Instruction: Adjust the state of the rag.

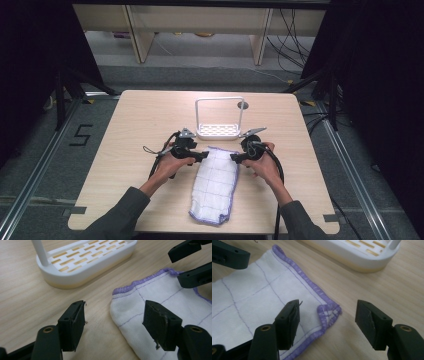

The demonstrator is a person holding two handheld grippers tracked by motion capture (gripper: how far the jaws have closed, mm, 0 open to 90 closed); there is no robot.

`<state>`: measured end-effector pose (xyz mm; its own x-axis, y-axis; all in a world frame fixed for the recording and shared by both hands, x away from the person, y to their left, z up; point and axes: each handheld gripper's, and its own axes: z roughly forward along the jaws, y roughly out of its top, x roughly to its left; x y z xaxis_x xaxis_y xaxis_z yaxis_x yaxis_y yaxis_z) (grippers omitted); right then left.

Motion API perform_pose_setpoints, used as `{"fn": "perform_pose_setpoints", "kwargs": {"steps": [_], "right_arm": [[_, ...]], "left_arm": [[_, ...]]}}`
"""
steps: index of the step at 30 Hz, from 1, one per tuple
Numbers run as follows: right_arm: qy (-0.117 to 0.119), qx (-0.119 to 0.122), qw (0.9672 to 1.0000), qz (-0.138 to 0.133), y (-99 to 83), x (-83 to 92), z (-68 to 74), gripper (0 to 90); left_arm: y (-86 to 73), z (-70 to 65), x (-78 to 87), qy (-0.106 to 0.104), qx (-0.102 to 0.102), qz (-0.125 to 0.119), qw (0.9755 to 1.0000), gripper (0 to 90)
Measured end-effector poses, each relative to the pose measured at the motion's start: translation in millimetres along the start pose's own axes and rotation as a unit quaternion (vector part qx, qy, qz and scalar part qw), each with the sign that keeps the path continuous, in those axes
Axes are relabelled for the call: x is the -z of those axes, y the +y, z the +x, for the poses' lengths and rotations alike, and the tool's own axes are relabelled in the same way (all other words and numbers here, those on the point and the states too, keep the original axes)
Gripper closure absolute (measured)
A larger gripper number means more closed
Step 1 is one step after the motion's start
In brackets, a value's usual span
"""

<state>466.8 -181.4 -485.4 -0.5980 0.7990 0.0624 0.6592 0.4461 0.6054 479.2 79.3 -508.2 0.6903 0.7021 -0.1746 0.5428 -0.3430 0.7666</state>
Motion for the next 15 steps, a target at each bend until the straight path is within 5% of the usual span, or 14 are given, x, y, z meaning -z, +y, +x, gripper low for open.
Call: {"fn": "perform_pose_setpoints", "kwargs": {"steps": [5, 8, 15], "right_arm": [[0.008, 0.002, 1.0000, -0.005, 0.1, -0.8, -1.4, 37.9], [0.004, 0.004, 1.0000, -0.003, -0.4, -2.7, -1.8, 38.6], [0.009, 0.002, 1.0000, -0.002, 0.4, -4.2, 0.7, 39.3]], "left_arm": [[2.5, -1.2, -11.7, -0.016, 0.010, -0.008, 0.9998, 36.9], [2.8, -4.2, -18.3, -0.019, -0.011, 0.003, 0.9998, 43.1], [6.5, -7.6, -21.0, -0.019, -0.056, 0.011, 0.9982, 74.1]]}}
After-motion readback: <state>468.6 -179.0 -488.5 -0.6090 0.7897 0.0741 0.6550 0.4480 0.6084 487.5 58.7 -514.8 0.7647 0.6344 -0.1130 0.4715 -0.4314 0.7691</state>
